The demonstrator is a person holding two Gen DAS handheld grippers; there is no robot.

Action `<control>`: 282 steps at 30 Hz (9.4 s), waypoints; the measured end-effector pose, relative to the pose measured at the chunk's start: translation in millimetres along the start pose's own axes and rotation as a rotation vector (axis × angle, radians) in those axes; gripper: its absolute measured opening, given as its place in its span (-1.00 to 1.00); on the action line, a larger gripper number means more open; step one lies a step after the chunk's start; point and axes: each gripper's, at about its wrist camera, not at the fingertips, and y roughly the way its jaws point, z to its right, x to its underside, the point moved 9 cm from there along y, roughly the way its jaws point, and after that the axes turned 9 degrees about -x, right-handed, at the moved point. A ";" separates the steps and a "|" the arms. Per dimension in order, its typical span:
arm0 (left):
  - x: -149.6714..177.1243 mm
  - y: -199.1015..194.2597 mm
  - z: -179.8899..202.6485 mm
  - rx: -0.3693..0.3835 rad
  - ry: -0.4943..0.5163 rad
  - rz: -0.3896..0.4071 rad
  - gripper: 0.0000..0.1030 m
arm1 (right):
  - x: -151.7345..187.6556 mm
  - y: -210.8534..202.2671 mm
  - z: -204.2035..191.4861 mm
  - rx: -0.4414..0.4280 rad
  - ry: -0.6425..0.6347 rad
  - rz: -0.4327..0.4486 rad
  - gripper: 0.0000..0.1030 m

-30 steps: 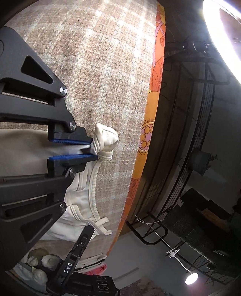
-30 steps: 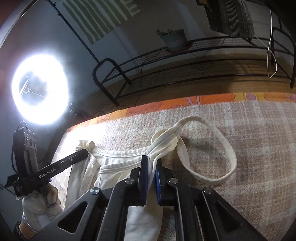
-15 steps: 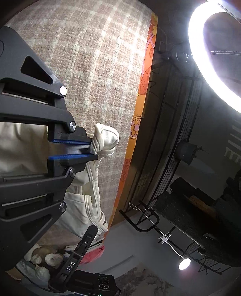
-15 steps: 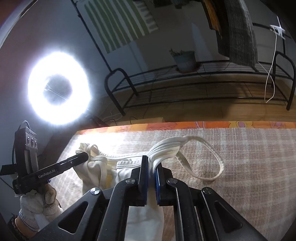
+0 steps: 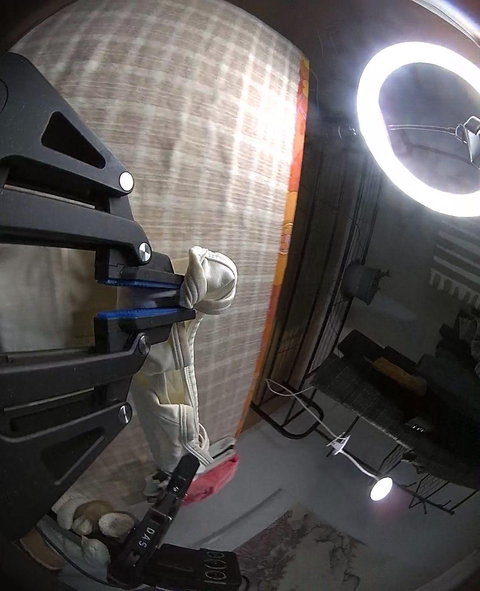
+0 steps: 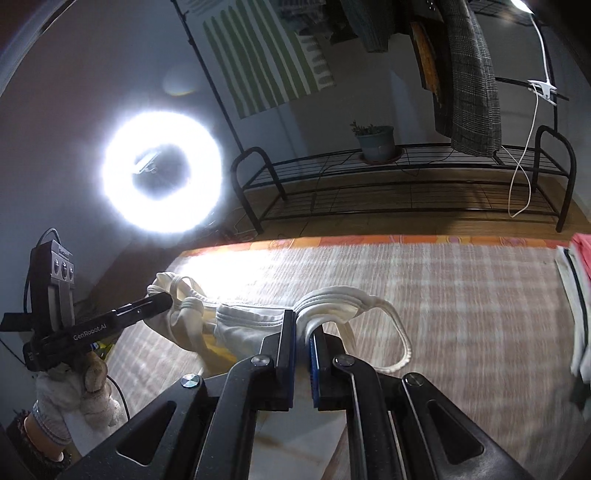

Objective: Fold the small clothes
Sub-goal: 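Fold the held strap end over onto the folded hem, then open both grippers and release the folded bundle, then move both grippers down to the strap edge of the folded tank top, then grasp the folded tank top edge with both grippers, then lift the folded tank top with both grippers and carry it toward the clothes stack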

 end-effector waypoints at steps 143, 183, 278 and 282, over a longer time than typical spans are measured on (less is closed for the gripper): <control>101.5 0.1 -54.0 -0.110 -0.057 -0.138 -0.77 | 101.4 11.7 -26.2 0.017 0.023 -0.193 -0.57; 136.0 8.3 -50.8 0.102 -0.282 -0.339 -0.22 | 155.1 -1.5 29.4 -0.209 0.394 -0.282 -0.39; 22.1 106.7 496.7 0.299 0.147 -0.008 -0.84 | -19.0 -305.5 284.6 0.401 0.113 0.173 -0.94; 20.1 124.8 507.8 0.258 0.165 0.027 -0.84 | -26.9 -302.7 318.5 0.401 0.132 0.201 -0.94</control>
